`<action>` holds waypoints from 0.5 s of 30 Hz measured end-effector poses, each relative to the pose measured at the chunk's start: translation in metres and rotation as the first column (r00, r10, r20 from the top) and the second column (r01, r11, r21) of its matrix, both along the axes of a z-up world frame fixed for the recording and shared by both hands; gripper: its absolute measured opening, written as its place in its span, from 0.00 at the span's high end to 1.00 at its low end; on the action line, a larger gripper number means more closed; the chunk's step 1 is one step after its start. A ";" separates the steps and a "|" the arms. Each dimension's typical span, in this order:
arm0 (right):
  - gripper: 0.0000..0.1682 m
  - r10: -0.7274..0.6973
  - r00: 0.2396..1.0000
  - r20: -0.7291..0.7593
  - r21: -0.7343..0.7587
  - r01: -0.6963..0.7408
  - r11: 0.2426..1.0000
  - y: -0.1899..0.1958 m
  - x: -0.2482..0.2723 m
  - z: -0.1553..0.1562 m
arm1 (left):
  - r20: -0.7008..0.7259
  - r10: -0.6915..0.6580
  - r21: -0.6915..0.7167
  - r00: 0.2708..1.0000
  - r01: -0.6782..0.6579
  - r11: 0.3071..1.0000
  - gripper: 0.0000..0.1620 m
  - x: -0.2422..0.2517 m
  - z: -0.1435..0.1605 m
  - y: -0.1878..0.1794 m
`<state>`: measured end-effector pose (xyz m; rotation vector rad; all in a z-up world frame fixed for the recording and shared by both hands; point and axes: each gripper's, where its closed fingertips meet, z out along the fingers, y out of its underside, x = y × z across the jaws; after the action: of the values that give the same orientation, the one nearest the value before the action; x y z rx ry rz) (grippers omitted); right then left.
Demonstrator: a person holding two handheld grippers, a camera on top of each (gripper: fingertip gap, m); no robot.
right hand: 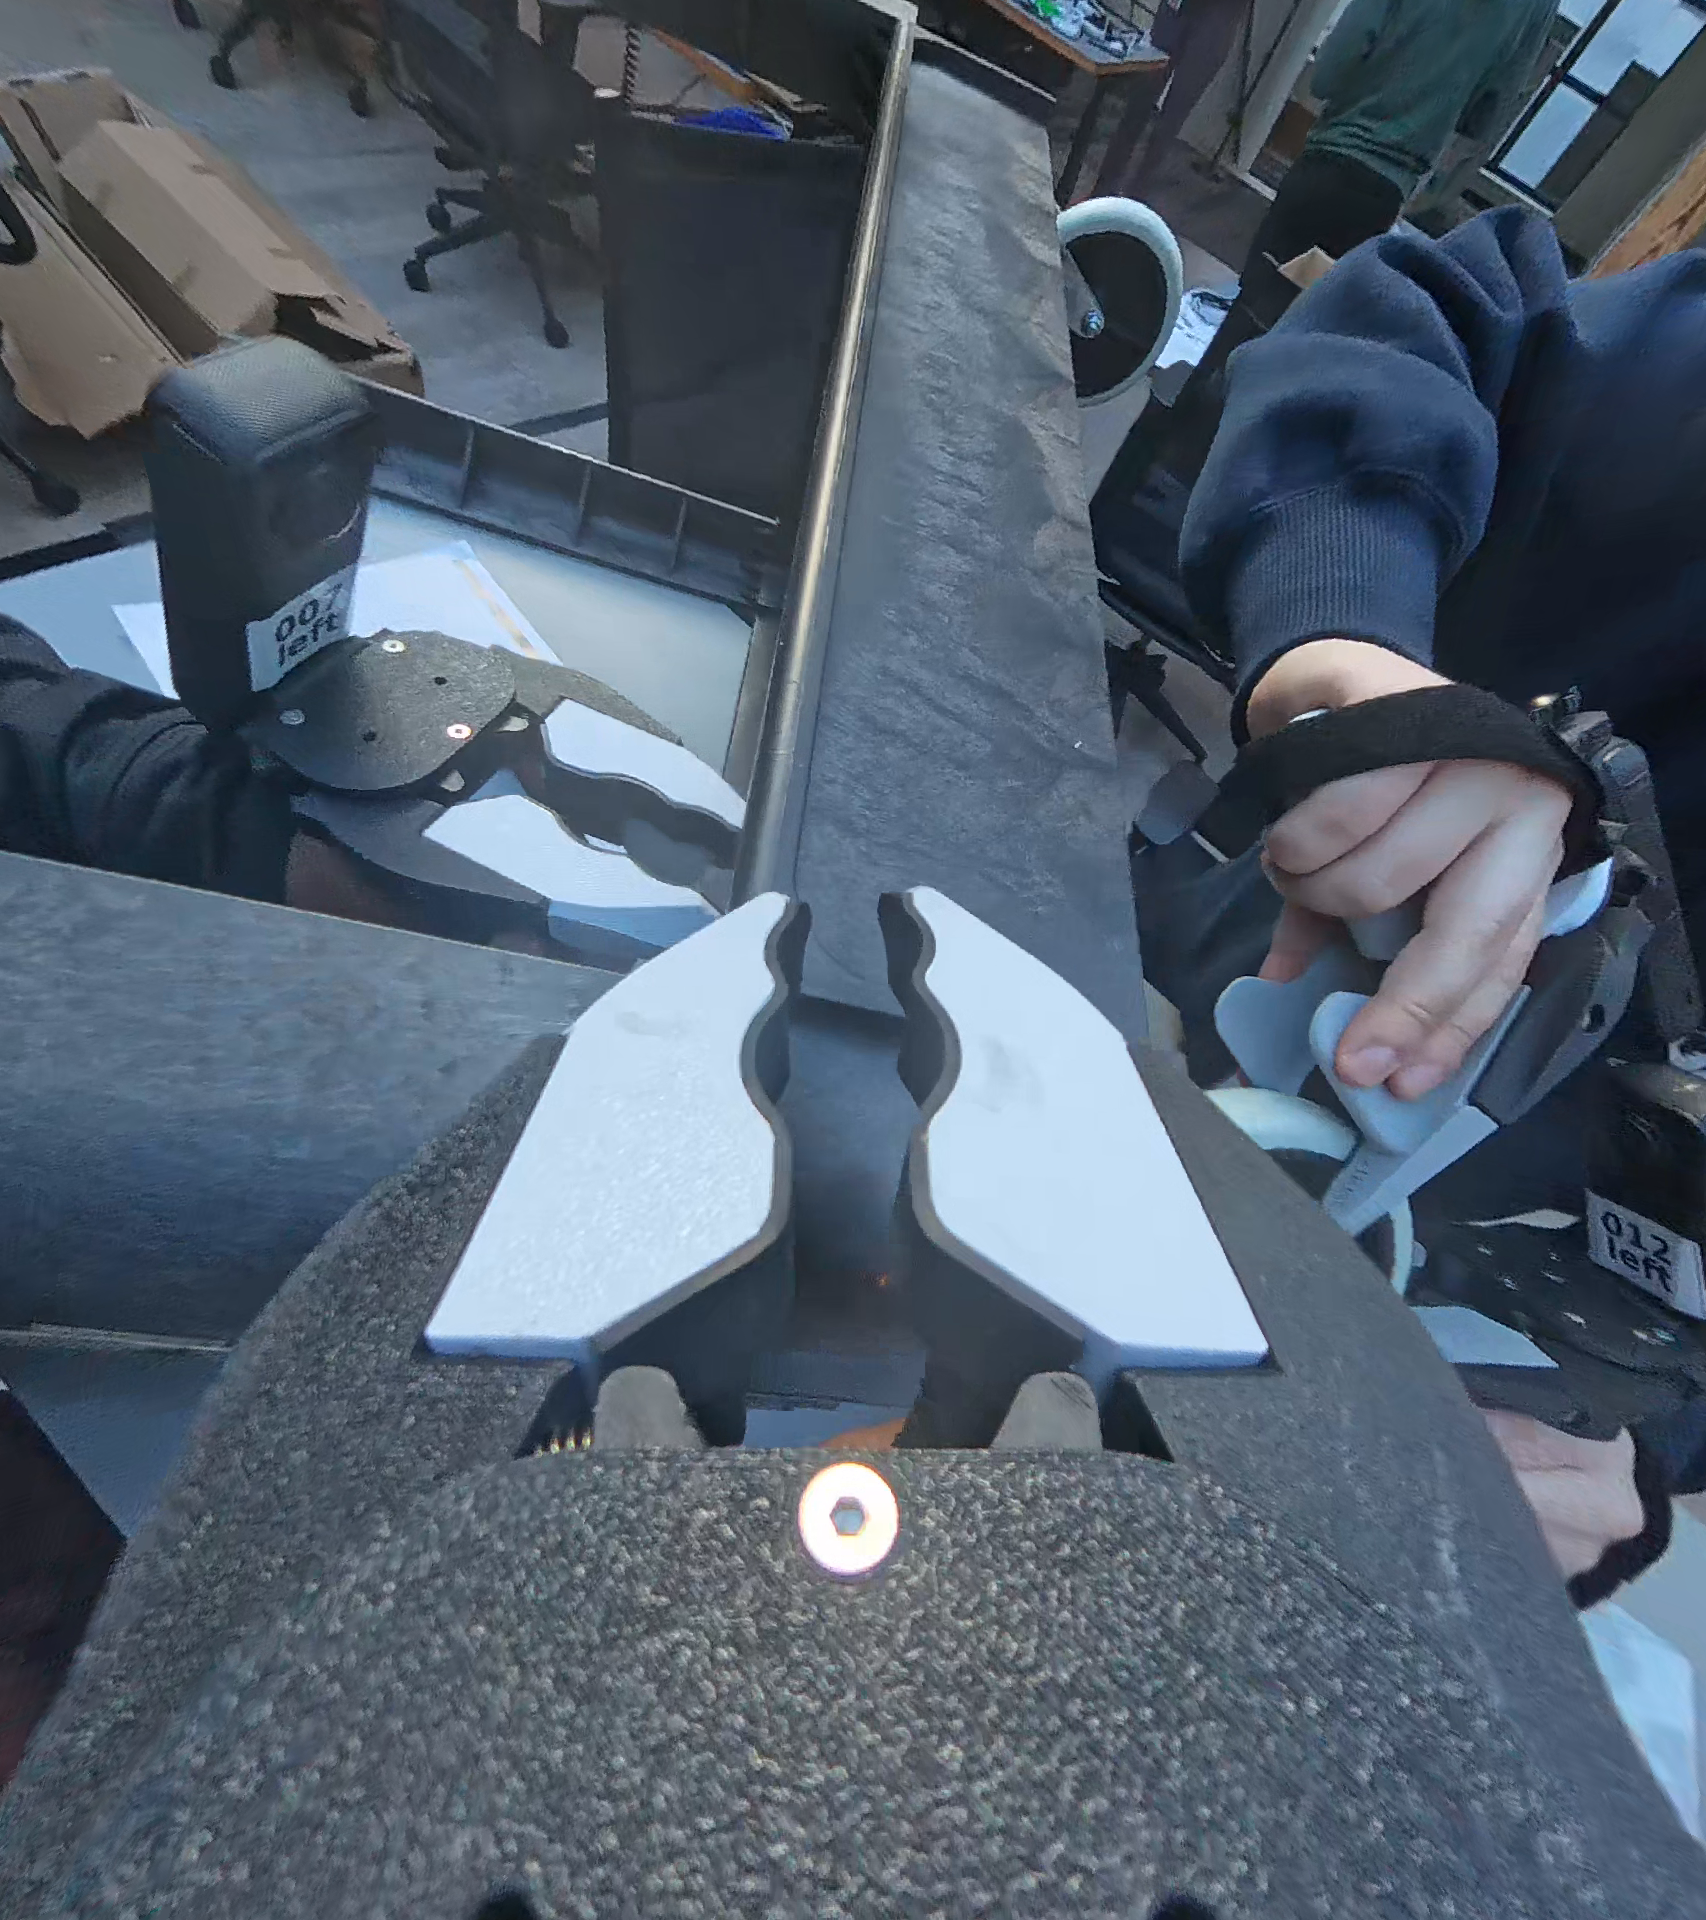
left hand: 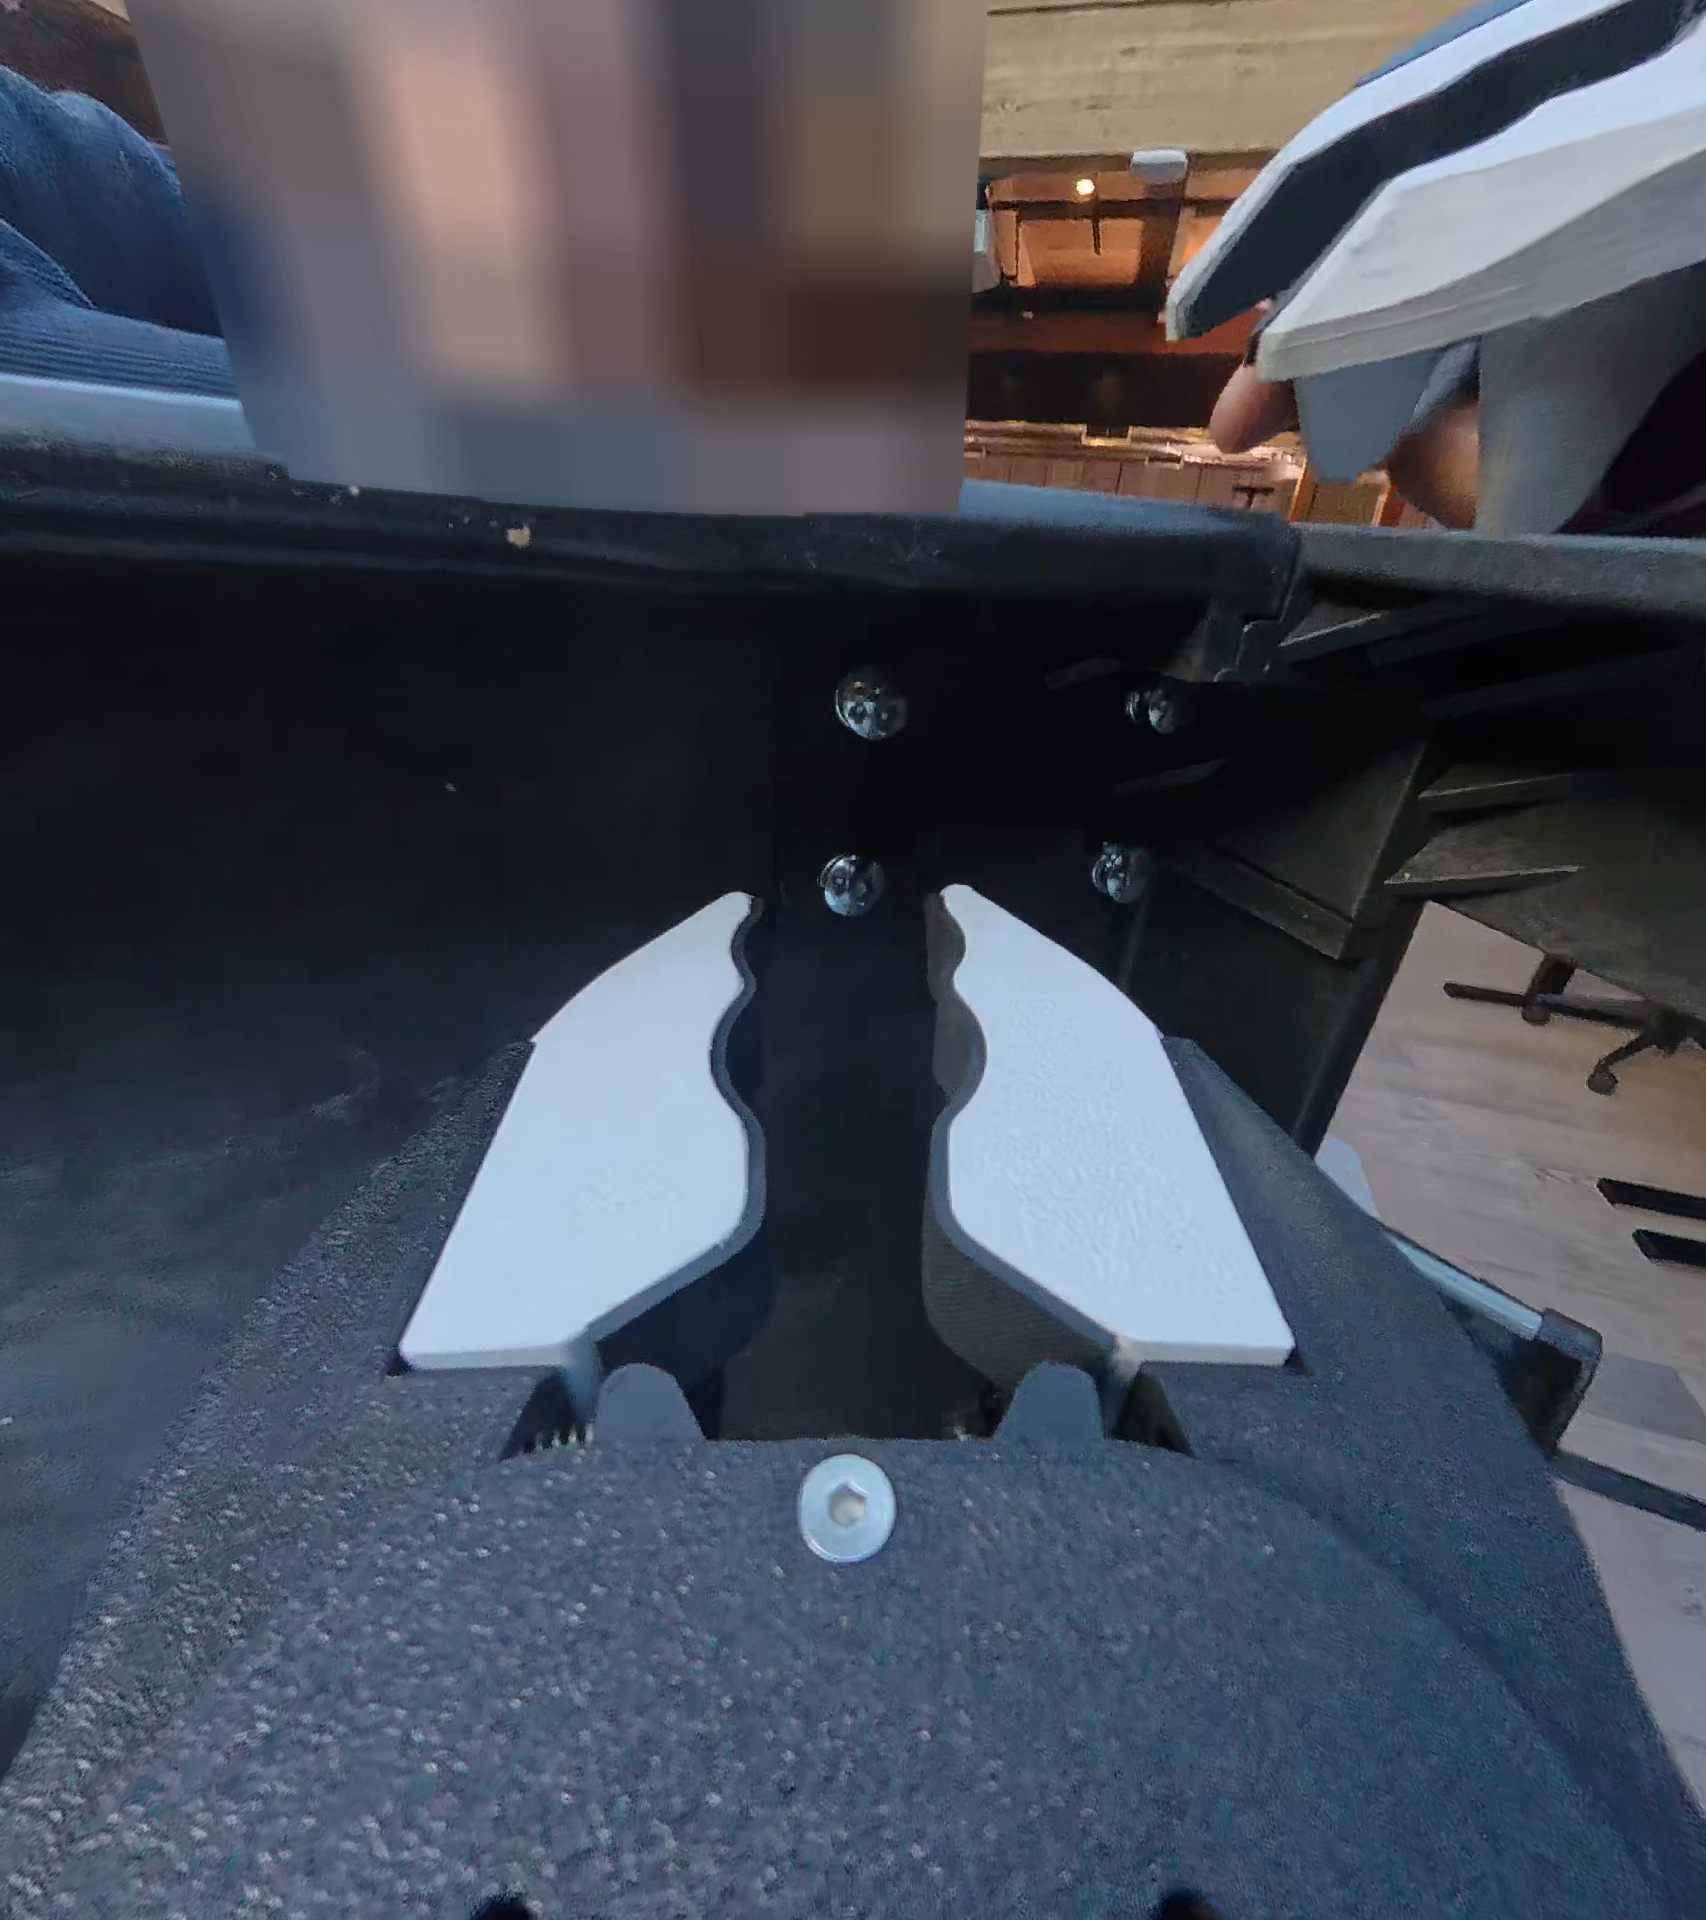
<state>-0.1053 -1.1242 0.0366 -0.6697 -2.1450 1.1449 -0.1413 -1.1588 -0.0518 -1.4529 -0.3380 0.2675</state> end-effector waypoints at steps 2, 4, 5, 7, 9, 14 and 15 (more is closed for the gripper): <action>0.90 0.011 1.000 0.016 -0.047 -0.010 0.999 0.000 0.000 0.000 | 0.008 -0.028 -0.069 1.000 0.028 0.997 0.81 0.006 -0.004 -0.011; 0.90 0.028 0.999 0.045 -0.077 -0.025 0.997 0.000 0.002 -0.001 | 0.012 -0.046 -0.128 0.999 0.047 0.991 0.81 0.015 -0.006 -0.029; 0.89 0.036 0.998 0.056 -0.083 -0.032 0.996 0.000 0.002 -0.001 | 0.020 -0.057 -0.161 0.998 0.059 0.985 0.81 0.021 -0.008 -0.040; 0.88 0.053 0.996 0.073 -0.088 -0.047 0.995 0.000 0.002 -0.002 | 0.031 -0.050 -0.227 0.998 0.056 0.972 0.81 0.031 -0.010 -0.066; 0.87 0.075 0.993 0.094 -0.091 -0.067 0.994 -0.001 0.004 -0.004 | 0.052 -0.025 -0.282 0.998 0.039 0.959 0.81 0.038 -0.011 -0.092; 0.84 0.108 0.986 0.129 -0.073 -0.100 0.992 0.002 0.010 -0.011 | 0.074 -0.051 -0.460 0.996 0.079 0.884 0.80 0.060 0.005 -0.140; 0.83 0.118 0.983 0.139 -0.063 -0.110 0.992 0.003 0.011 -0.014 | 0.082 -0.040 -0.472 0.996 0.074 0.878 0.80 0.062 0.015 -0.149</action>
<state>-0.0938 -1.1215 0.0222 -0.6789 -2.3041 1.2547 -0.0796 -1.3073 -0.0373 -1.9602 -0.2961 0.2635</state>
